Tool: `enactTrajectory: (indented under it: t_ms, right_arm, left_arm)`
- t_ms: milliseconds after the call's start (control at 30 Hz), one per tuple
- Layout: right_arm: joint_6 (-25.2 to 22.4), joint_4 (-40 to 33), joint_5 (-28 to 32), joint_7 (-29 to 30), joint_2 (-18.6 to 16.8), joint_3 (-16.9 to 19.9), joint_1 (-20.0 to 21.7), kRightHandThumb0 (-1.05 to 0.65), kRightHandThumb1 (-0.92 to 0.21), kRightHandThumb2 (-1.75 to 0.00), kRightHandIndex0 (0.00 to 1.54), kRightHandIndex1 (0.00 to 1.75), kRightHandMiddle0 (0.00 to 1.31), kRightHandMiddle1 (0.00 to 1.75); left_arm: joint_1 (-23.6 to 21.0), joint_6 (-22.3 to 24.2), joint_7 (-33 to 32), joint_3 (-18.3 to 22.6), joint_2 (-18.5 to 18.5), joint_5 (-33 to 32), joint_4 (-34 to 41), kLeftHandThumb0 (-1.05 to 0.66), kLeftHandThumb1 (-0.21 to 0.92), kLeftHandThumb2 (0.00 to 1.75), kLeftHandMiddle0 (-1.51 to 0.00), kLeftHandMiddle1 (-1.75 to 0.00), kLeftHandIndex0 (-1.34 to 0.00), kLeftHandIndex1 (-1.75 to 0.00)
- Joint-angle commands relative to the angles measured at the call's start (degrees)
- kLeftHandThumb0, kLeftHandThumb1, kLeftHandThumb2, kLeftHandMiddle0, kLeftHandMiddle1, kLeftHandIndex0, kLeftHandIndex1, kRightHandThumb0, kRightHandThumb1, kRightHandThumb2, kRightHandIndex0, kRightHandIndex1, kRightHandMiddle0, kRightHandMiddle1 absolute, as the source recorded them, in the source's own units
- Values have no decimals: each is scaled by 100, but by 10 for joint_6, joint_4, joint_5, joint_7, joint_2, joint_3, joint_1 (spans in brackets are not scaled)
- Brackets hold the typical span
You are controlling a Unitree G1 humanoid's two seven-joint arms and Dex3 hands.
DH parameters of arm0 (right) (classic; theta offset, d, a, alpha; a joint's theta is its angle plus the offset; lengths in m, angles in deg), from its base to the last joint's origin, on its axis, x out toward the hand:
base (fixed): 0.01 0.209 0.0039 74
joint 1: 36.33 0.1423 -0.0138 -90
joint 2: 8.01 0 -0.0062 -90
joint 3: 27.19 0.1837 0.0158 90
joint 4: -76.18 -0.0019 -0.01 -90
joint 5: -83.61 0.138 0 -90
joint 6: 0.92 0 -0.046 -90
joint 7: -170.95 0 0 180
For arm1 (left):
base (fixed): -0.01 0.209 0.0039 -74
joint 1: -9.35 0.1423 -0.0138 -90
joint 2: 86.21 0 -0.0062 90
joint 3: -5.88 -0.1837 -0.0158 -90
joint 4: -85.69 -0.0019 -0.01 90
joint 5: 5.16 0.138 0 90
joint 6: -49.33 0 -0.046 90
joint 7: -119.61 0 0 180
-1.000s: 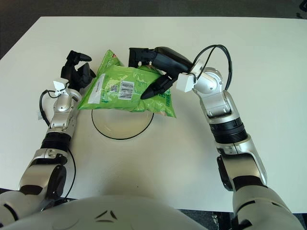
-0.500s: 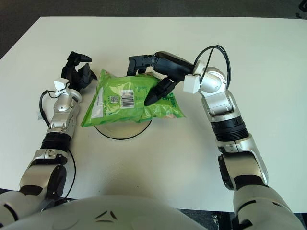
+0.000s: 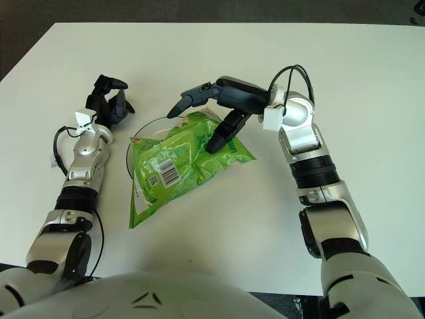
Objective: Put the snack into the plate.
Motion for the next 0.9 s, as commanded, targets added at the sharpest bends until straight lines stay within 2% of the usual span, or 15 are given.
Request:
enactTrajectory:
  t_ms: [0,233,467,567,867]
  right_arm:
    - [23,16,10,-8,-5,1,14,-37,-92,0,59,6,60,18]
    - [25,17,-15,0,0,1,17,-38,-91,0,47,0,54,12]
    - [-58,-44,-63,5,31,6,22,-38,-92,0,39,0,50,7]
    - [-74,-50,-67,6,37,9,25,-38,-92,0,37,0,49,6]
    - [-38,-15,-75,64,37,52,38,-38,-92,-1,36,0,49,4]
  left_arm:
    - [52,12,-8,-6,-23,6,-17,-37,78,70,-76,-175,-29,-175]
    - [54,15,-12,-9,-27,9,-13,-37,78,70,-75,-175,-29,-175]
    - [55,8,-12,-9,-31,7,-13,-37,78,70,-75,-175,-29,-175]
    - [55,2,-11,-7,-33,4,-14,-37,78,70,-75,-175,-29,-175]
    - [51,-21,-7,-5,-35,-2,-30,-37,77,72,-79,-175,-30,-175]
